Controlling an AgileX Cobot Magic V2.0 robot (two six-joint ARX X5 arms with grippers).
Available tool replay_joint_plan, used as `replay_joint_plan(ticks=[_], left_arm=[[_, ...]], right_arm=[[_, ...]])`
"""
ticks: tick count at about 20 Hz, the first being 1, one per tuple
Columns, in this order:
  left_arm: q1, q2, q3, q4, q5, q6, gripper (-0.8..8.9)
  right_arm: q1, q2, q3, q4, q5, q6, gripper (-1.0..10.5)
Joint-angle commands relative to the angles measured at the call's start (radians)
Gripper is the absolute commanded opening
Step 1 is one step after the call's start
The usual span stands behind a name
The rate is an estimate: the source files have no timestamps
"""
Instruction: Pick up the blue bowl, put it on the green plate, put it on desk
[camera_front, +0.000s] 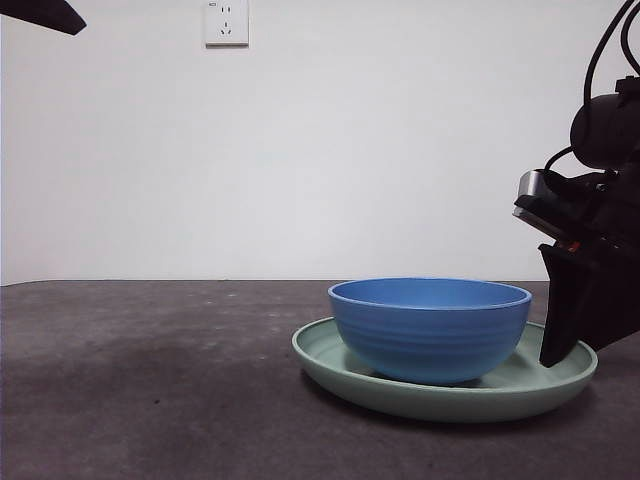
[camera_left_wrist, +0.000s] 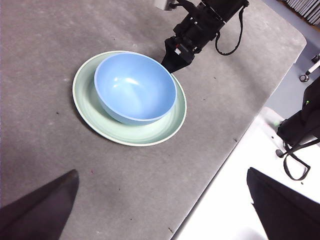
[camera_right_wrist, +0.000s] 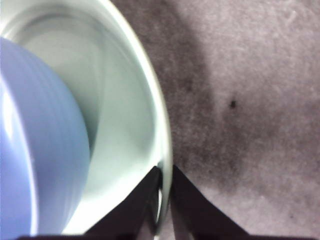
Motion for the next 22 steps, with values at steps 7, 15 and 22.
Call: replay_joint_plan(ticks=[7,15,22], left_arm=[[-0.006,0.005,0.011,0.012,0.005,-0.002,7.18],[-0.006,0.005,0.011,0.018,0.005,-0.002,7.18],[-0.006,0.005,0.011,0.013,0.005,-0.003,7.18]], right_arm=[[0.060,0.017,0.164,-0.061,-0.063,0.099,0.1],[0.219,0.023,0.228,-0.013,-0.040,0.196,0.1],[0.272,0.118,0.228,0.049,-0.020,0.254,0.1]])
